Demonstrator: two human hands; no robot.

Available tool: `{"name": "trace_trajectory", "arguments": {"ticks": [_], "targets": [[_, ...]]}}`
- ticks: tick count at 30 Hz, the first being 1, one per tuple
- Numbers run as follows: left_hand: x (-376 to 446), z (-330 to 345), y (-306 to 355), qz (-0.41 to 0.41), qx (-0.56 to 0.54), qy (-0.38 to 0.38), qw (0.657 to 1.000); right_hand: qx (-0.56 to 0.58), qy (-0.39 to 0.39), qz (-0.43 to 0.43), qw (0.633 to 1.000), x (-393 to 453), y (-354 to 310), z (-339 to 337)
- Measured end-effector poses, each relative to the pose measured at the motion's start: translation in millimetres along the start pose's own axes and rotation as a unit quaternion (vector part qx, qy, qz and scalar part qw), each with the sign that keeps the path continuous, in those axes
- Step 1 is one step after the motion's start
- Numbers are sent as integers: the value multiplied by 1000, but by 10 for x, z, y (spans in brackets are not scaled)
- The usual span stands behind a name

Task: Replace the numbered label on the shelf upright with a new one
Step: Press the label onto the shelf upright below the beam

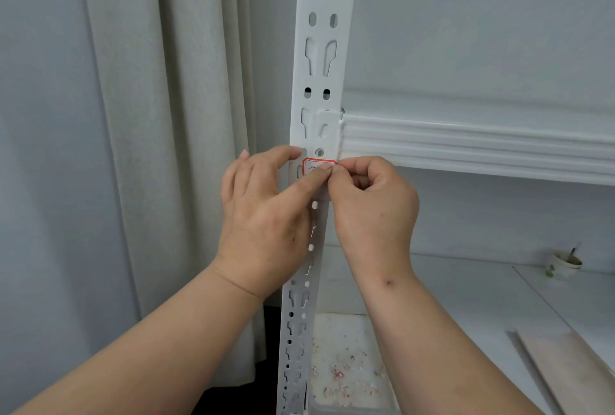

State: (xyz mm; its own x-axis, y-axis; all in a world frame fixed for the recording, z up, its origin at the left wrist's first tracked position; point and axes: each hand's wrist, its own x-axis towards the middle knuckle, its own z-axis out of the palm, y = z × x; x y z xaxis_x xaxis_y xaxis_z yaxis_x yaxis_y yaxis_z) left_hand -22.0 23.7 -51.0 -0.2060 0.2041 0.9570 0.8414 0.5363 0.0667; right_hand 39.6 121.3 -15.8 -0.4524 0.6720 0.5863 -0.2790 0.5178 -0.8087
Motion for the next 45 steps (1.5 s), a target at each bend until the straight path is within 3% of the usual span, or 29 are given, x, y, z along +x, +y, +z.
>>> {"name": "trace_trajectory", "arguments": {"ticks": [7, 13, 16, 20, 23, 33, 40, 45], "targets": [[-5, 1, -3, -7, 6, -7, 1000, -45, 7, -7, 999, -2, -22, 29], [58, 48, 57, -44, -76, 44, 995, -72, -14, -51, 996, 22, -14, -13], [129, 68, 100, -136, -127, 57, 981, -74, -28, -70, 994, 46, 21, -31], [261, 29, 203, -289, -206, 41, 934, -84, -42, -102, 990, 82, 85, -59], [296, 33, 234, -340, -247, 27, 907, -97, -55, -122, 986, 97, 100, -73], [279, 99, 268, -349, -281, 27, 894, -148, -67, -170, 972, 135, 92, -90], [258, 123, 259, -379, -336, 23, 862, -159, -63, -228, 959, 137, 166, -70], [273, 130, 257, -388, -348, 26, 853, -167, -22, -292, 941, 148, 220, -42]]}}
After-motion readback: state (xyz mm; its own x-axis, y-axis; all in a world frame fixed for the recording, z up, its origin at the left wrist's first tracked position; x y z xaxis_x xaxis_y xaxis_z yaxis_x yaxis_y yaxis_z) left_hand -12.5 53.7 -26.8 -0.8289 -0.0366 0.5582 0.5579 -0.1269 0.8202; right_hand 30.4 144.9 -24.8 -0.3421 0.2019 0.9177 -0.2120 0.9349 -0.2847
